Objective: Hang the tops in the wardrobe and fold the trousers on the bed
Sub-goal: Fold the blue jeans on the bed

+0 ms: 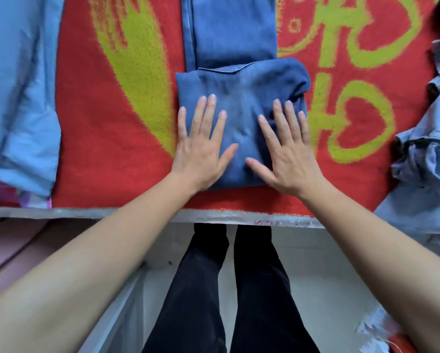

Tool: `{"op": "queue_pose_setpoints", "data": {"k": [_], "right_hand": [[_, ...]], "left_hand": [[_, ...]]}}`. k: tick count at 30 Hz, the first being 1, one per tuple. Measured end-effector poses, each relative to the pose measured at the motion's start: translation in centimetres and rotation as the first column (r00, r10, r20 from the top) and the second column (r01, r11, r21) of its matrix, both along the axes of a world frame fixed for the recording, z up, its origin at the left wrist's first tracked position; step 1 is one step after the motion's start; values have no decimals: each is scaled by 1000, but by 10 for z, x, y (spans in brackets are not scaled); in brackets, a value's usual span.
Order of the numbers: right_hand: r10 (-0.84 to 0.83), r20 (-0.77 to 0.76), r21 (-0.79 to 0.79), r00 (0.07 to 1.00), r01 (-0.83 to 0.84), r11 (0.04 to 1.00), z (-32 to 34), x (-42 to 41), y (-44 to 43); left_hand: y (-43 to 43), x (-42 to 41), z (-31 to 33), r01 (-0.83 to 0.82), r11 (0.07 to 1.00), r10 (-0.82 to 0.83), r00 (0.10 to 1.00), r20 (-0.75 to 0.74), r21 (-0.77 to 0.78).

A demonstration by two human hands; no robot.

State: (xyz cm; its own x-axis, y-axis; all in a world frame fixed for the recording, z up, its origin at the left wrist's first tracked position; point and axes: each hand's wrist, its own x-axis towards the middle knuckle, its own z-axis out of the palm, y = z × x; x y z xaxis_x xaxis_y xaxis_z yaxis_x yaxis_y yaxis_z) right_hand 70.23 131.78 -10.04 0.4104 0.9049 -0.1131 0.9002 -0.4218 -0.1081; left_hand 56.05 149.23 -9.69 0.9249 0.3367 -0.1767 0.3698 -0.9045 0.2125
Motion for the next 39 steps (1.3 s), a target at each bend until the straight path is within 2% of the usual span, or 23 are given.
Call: {"op": "queue_pose_setpoints", "data": {"k": [2,5,9,12,14,17,19,22,24,27,29,31,32,34,35,37,39], "right_hand": [[121,-10,-20,993,-121,992,5,-13,-25],[218,5,-196,976,-213,957,7,-15,-38],[177,23,-268,984,-164,949,14,-13,-20],[111,-95,-326,989,-137,935,33,-7,-9],[95,-180,-382,979,-158,910,58,3,-3],[102,-294,-391,950,-217,894,114,18,7],[88,-372,-392,924,-242,888,153,25,10],[-4,-518,-406,855,-242,881,194,45,18],[-105,-611,-422,784,-210,882,203,67,32],[-344,-712,-452,612,-25,892,190,104,54],[-439,-741,-433,508,139,891,164,121,67],[-497,-721,-372,483,335,866,131,129,82],[-528,-699,-330,482,438,836,113,130,89],[-584,-597,-262,550,554,790,84,128,98],[-571,-521,-223,634,545,809,73,123,98],[-415,-379,-112,827,404,908,55,108,91],[-230,-272,-114,934,207,972,41,92,78]], "left_hand": [[-21,-20,8,149,989,-149,989,-5,-5],[-29,-35,5,263,965,-250,931,-265,15],[-25,-24,3,216,976,-212,912,-350,-27],[-23,-14,17,184,978,-207,895,-395,-96],[-15,-8,36,149,968,-222,882,-415,-202],[0,-1,87,91,910,-261,883,-390,-403],[8,1,123,64,872,-283,874,-394,-486],[29,12,173,-99,727,-307,839,-450,-679],[52,24,187,-237,615,-237,854,-463,-752],[89,41,177,-410,465,-29,879,-477,-784],[105,53,153,-489,419,146,868,-475,-765],[112,67,119,-562,388,374,820,-433,-730],[112,73,102,-599,403,500,777,-381,-693],[105,81,75,-636,553,636,739,-219,-539],[97,82,65,-613,655,623,769,-143,-443],[75,75,49,-478,832,474,876,-88,-282],[57,65,35,-332,922,294,935,-198,-198]]}}
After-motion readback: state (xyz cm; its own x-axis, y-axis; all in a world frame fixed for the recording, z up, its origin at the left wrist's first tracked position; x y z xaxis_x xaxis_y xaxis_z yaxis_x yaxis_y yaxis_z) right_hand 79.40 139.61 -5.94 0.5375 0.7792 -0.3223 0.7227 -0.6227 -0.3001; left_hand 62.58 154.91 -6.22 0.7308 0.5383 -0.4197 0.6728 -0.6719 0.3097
